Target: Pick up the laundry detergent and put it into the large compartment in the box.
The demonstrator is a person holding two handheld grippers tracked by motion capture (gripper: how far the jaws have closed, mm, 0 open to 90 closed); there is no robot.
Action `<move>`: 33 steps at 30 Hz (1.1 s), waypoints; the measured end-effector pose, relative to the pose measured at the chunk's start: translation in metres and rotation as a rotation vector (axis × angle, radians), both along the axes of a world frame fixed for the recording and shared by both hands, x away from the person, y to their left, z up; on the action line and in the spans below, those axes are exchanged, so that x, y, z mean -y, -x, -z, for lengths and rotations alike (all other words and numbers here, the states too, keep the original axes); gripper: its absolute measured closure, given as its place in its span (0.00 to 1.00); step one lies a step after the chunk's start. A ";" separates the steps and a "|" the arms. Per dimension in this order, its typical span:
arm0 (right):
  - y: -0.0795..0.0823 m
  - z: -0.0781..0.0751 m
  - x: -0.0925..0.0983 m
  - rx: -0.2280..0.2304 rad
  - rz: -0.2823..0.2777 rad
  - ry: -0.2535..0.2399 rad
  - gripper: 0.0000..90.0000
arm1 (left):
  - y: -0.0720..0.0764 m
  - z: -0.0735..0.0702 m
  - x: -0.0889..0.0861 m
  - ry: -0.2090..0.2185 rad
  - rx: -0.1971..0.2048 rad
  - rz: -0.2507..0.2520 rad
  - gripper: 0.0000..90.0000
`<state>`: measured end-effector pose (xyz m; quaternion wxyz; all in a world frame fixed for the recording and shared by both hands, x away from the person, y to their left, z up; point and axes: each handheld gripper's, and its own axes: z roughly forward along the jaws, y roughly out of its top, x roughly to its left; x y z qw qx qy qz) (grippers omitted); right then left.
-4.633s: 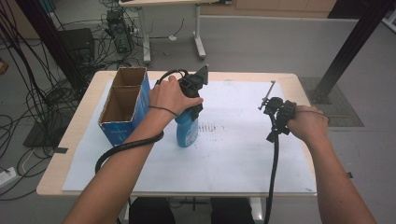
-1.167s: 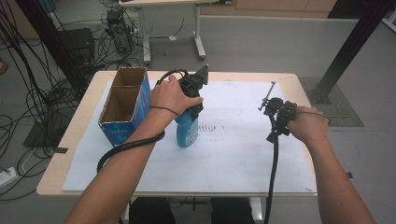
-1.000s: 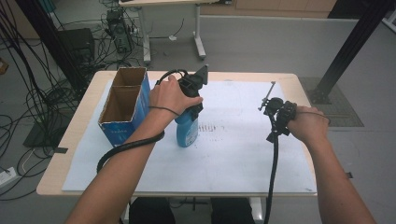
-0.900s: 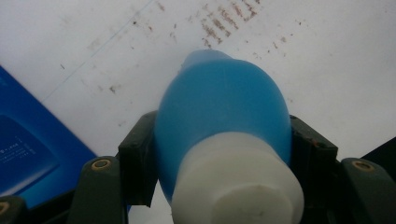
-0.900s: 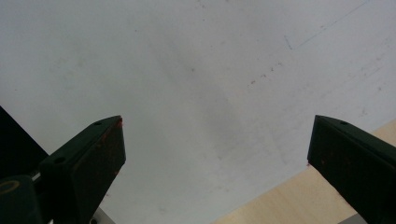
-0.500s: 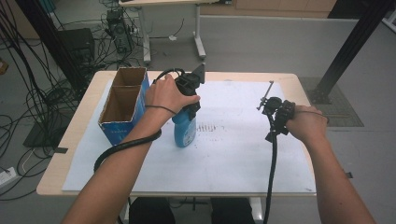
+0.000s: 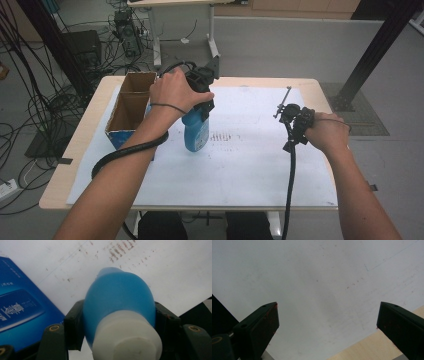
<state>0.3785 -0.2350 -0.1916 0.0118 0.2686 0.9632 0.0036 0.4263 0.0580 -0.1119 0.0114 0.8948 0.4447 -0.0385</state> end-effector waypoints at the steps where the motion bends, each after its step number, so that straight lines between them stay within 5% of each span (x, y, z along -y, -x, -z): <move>1: 0.000 0.000 0.000 0.000 0.000 0.000 0.04 | 0.001 -0.004 0.000 0.004 0.001 -0.001 0.42; 19: 0.006 -0.004 -0.001 0.018 -0.012 0.001 0.05 | 0.018 -0.081 0.000 0.014 0.053 -0.011 0.42; 25: 0.008 -0.007 -0.001 0.029 -0.010 -0.002 0.04 | 0.027 -0.118 -0.003 0.036 0.074 -0.023 0.42; 33: 0.008 -0.004 -0.002 0.025 -0.010 -0.005 0.05 | 0.028 -0.140 -0.006 0.034 0.078 -0.033 0.42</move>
